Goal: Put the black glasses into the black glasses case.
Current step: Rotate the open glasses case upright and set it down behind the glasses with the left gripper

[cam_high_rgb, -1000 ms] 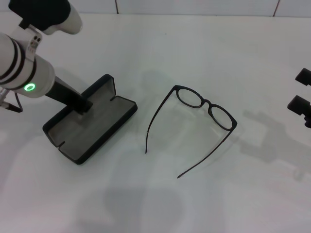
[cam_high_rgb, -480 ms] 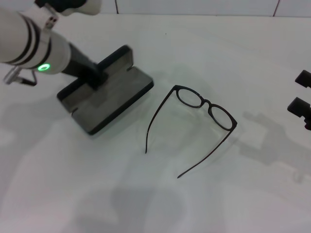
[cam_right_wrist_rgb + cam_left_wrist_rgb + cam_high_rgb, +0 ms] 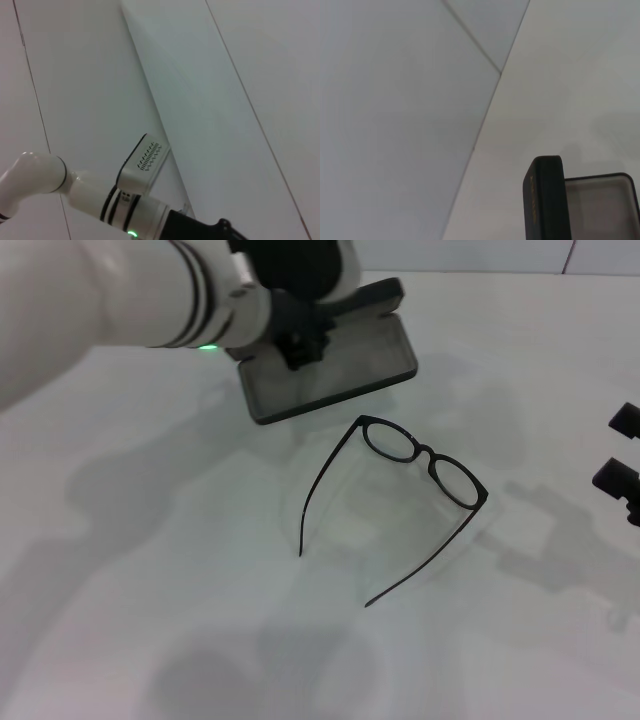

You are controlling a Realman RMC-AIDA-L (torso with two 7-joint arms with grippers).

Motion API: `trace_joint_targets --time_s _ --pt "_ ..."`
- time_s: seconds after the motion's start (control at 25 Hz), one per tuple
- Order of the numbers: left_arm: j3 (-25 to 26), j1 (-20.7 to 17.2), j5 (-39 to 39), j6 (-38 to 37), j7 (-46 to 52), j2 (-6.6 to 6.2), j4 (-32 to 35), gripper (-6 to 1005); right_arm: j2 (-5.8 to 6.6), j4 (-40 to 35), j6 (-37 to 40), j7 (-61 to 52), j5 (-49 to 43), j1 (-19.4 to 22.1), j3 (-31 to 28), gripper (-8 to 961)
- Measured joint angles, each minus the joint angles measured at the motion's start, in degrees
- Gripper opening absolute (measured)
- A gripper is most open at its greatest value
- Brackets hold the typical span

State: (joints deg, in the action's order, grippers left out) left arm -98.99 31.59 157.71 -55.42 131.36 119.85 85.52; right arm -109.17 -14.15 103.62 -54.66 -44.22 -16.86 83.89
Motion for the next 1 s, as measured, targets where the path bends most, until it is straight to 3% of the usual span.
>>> trace_joint_targets --time_s 0.44,1.0 --pt "-6.4 6.86 -0.03 12.29 -4.11 0.23 -15.06 280 -0.91 0.13 -0.38 0.59 -0.77 0.67 0.04 852" --pt "-12.0 8.26 -0.37 13.29 -4.64 0.38 -18.13 308 -0.99 0.09 -0.65 0.96 -0.79 -0.02 -0.03 851"
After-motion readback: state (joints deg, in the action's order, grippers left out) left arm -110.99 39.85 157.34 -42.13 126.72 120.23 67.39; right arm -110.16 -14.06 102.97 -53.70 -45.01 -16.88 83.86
